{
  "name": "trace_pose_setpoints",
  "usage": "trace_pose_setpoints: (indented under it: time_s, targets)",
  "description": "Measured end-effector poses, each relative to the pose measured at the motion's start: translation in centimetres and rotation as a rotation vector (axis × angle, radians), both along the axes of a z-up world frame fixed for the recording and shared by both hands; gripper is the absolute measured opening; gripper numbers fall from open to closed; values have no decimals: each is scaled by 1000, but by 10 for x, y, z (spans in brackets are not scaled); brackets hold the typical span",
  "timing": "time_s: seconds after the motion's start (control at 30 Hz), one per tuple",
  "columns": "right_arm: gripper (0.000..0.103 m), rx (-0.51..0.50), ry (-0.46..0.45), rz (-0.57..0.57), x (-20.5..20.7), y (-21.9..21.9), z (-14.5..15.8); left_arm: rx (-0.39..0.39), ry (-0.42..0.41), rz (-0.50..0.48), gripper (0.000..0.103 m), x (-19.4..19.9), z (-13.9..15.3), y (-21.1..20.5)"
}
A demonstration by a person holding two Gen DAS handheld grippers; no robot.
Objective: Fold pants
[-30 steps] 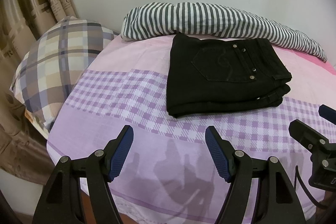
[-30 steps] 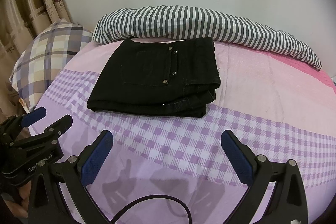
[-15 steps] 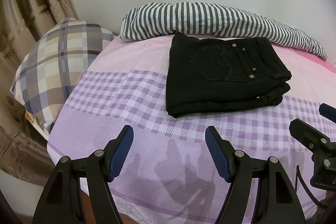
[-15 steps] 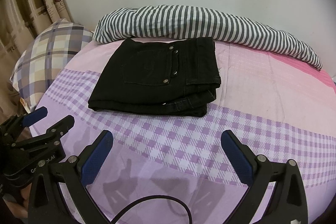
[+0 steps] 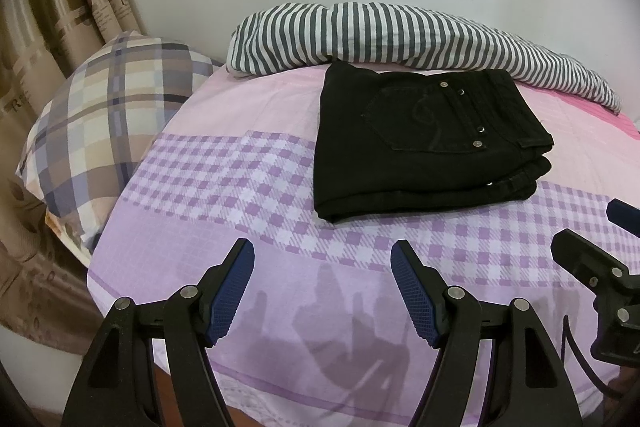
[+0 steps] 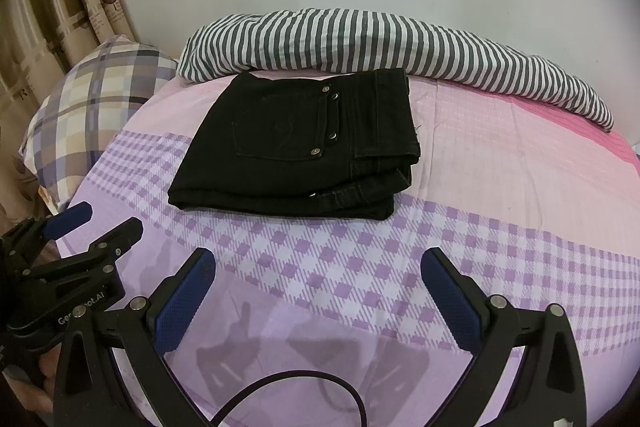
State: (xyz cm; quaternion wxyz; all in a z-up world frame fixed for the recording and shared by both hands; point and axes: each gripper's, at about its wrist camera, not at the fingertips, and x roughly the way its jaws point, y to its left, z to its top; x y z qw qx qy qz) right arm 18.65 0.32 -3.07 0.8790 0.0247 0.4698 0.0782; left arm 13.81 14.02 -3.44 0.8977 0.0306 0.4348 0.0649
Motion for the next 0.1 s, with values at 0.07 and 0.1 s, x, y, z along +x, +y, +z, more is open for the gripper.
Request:
trace_pose_setpoints:
  time_s: [0.07, 0.1]
  targets:
    - [102, 0, -1, 0, 0, 0, 0, 2, 2, -3, 71, 0, 0, 0]
    - [102, 1, -1, 1, 1, 0, 0, 2, 2, 1, 71, 0, 0, 0]
